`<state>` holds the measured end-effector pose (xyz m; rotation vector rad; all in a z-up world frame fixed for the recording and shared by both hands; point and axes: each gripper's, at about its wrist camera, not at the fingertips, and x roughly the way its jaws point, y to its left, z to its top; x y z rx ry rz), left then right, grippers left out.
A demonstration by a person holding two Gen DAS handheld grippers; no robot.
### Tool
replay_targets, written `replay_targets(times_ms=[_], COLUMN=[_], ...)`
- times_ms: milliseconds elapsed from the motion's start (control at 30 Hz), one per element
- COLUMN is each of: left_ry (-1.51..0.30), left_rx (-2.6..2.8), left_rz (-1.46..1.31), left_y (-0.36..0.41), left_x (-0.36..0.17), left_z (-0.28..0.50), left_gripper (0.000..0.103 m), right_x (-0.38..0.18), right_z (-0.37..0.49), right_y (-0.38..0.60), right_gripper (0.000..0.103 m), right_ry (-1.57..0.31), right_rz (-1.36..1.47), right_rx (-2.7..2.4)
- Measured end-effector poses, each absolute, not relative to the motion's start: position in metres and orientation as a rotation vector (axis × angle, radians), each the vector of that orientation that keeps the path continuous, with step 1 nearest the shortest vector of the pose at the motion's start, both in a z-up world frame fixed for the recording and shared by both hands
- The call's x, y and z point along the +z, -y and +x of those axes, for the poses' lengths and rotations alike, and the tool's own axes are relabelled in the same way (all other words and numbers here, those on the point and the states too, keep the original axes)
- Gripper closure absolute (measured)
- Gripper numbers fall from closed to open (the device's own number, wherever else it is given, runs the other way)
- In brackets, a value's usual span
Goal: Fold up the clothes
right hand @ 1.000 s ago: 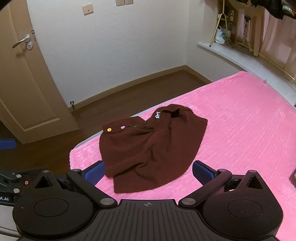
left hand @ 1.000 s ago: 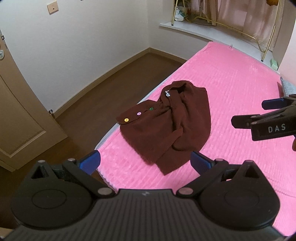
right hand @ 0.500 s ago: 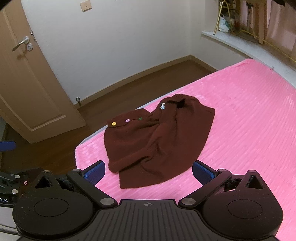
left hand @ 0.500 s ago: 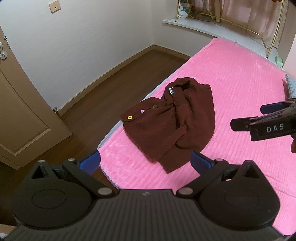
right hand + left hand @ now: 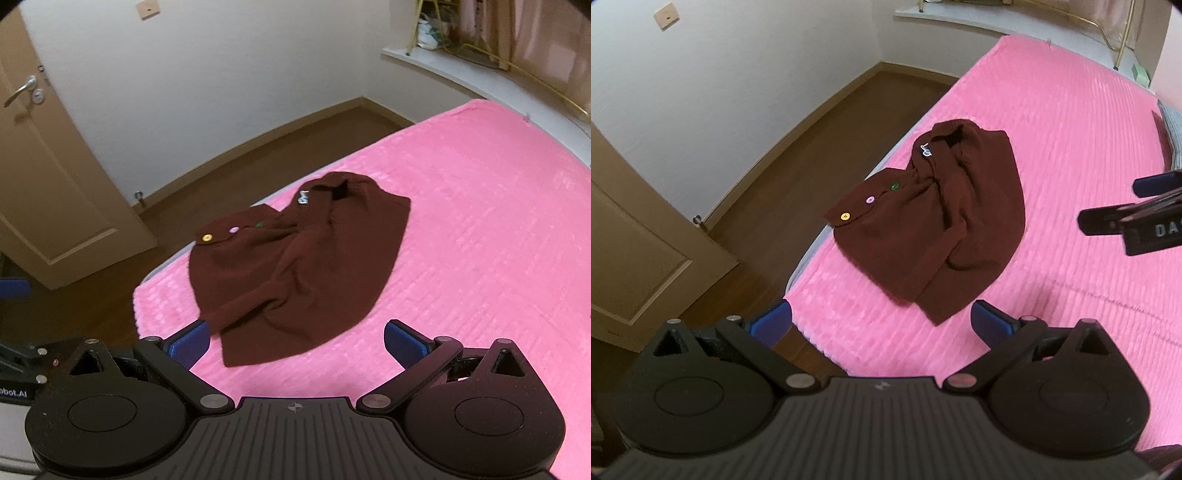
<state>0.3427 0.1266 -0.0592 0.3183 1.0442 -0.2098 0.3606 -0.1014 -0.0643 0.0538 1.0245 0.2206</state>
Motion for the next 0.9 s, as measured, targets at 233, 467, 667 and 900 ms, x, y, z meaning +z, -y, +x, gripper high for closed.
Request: replay_targets(times_ms=[233, 467, 667, 900], left_ry=[-1.035, -0.986, -0.908, -0.903], left_rx=[-0.337, -0.602, -0.853, -0.880], left_rz=[0.426, 0.601, 0.787, 0.726], left_y=[-0.133, -0.141, -0.129, -0.132], left_x=[-0.089, -0.154, -0.231, -0.268], left_z=[0.389, 0.422, 0.432, 0.484], left_gripper=[0.001, 0.007, 0.029, 0.032], right_x=[-0.078, -0.126, -0.189, -0.254], right_z=[0.380, 0.394, 0.407, 0.444], right_y=[0.096, 0.083, 0.080, 0.086], right_gripper=[0.001, 0.001, 0.001, 0.001], right_ry=[-1.058, -1.137, -1.207, -1.194], right_rz=[0.068, -0.048, -0.085, 0.015], right_rx=[0.099, 0.040, 0.073, 0.076])
